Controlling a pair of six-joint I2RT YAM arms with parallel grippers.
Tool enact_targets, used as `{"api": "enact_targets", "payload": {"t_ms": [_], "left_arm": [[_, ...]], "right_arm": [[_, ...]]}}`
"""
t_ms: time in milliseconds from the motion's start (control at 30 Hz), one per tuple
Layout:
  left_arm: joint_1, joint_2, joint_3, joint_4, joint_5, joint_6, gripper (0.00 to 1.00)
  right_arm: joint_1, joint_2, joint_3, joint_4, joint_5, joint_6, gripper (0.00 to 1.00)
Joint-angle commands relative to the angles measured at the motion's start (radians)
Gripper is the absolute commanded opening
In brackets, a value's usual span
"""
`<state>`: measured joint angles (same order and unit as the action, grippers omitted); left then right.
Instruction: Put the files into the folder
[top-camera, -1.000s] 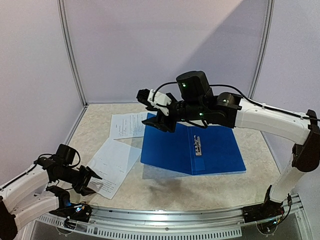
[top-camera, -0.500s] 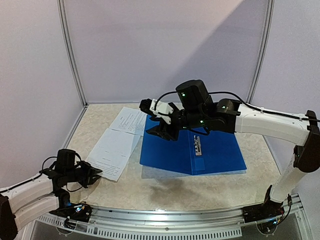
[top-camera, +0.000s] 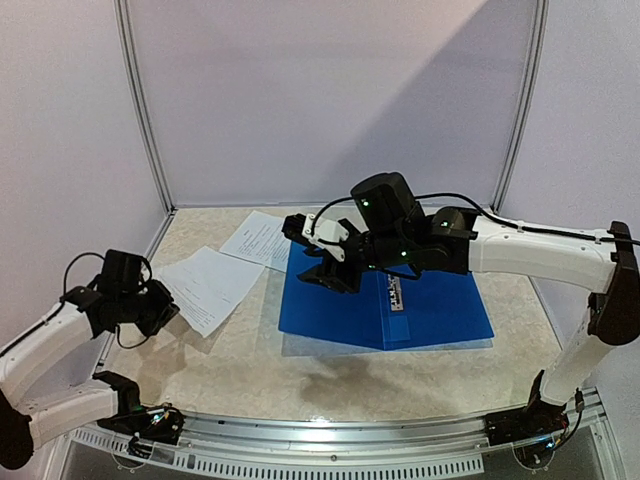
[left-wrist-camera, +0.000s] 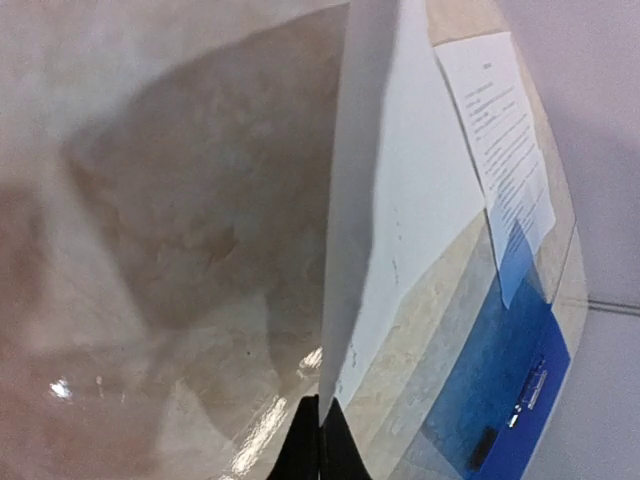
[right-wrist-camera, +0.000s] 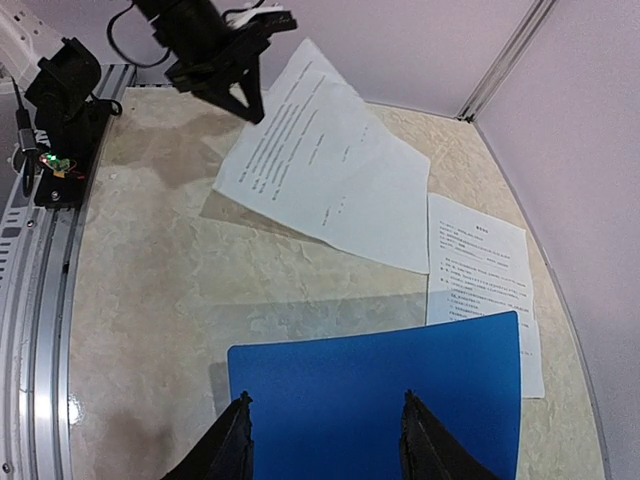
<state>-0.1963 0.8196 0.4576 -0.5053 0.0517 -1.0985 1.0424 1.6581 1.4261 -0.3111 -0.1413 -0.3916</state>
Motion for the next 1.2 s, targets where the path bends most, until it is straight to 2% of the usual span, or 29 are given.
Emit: {"api": "enact_targets", "payload": {"t_ms": [0, 133, 300, 500, 700, 833, 1033, 1167], "left_arm": [[-0.015, 0.104, 0.263, -0.242, -0.16, 0.275, 0.0], [-0.023, 0.216, 0.499, -0.391, -0.198, 0.4, 0.0], [-0.056, 0.374, 0.73, -0.52, -0.153, 0.555, 0.0], [-0.22, 0.457, 0.955, -0.603, -0.283, 0.732, 0.0], [-0.412, 0.444, 1.039, -0.633, -0.326, 0.891, 0.0], [-0.539, 0.408, 1.061, -0.675, -0.345, 0.956, 0.0], [-0.635, 0.362, 1.121, -0.727, -0.374, 1.036, 0.0], [-0.659, 0.351, 1.181, -0.749, -0.381, 1.074, 0.0]], "right_arm": [[0.004, -0.058, -0.015, -0.023, -0.056, -0.023, 0.5], [0.0, -0.07, -0.033, -0.045, -0.125, -0.035, 0.5], [-0.013, -0.081, -0.042, -0.075, -0.231, -0.049, 0.51], [-0.021, -0.094, -0.039, -0.118, -0.302, -0.071, 0.54], [-0.027, -0.094, -0.027, -0.128, -0.272, -0.096, 0.57], [-0.028, -0.053, 0.06, -0.161, -0.245, -0.094, 0.63], [-0.03, 0.025, 0.198, -0.177, -0.198, -0.13, 0.8], [-0.036, 0.082, 0.313, -0.178, -0.155, -0.152, 0.83]]}}
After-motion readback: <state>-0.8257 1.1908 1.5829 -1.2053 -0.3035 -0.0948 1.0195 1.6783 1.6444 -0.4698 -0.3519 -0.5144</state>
